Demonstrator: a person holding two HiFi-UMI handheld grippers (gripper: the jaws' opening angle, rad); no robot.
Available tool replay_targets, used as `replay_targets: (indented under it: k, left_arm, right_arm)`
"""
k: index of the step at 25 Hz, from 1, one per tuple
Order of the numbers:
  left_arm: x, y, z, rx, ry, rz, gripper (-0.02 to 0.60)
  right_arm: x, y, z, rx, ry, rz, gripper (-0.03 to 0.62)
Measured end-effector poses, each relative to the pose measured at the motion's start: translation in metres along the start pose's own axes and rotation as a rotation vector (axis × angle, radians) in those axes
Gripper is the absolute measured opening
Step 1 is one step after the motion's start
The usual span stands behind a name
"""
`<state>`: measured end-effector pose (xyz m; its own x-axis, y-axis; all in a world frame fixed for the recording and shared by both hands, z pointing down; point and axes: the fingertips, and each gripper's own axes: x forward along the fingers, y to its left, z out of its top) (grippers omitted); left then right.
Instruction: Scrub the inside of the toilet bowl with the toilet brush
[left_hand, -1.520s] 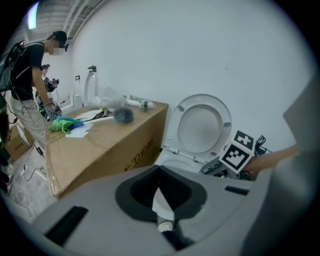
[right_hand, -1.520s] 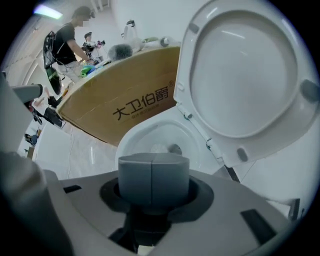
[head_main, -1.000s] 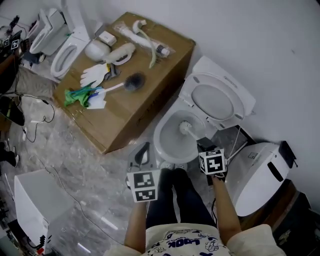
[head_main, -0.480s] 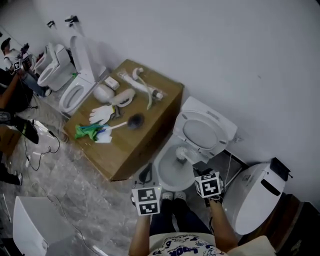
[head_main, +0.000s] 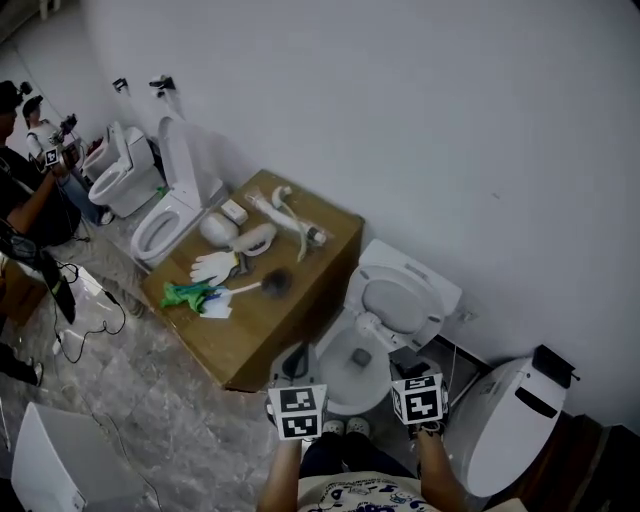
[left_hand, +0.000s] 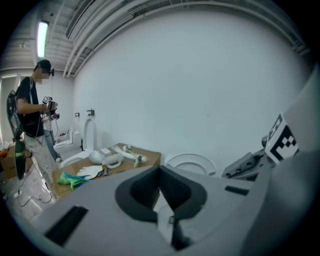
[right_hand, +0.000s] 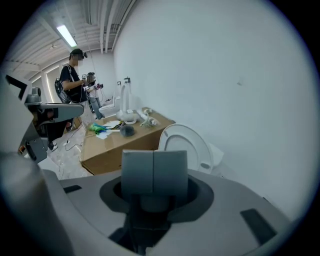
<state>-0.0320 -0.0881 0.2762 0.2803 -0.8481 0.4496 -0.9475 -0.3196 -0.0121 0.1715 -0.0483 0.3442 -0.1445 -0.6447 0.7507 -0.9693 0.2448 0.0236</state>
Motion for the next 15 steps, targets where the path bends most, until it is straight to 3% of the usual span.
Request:
replay_targets:
  k: [15]
  left_arm:
    - [-0.015, -0.02, 0.055, 0.037, -0.106, -0.008, 0.002]
  right_arm:
    - [-0.049, -0.019, 0.042, 0.082, -0.183, -0.04, 0.167]
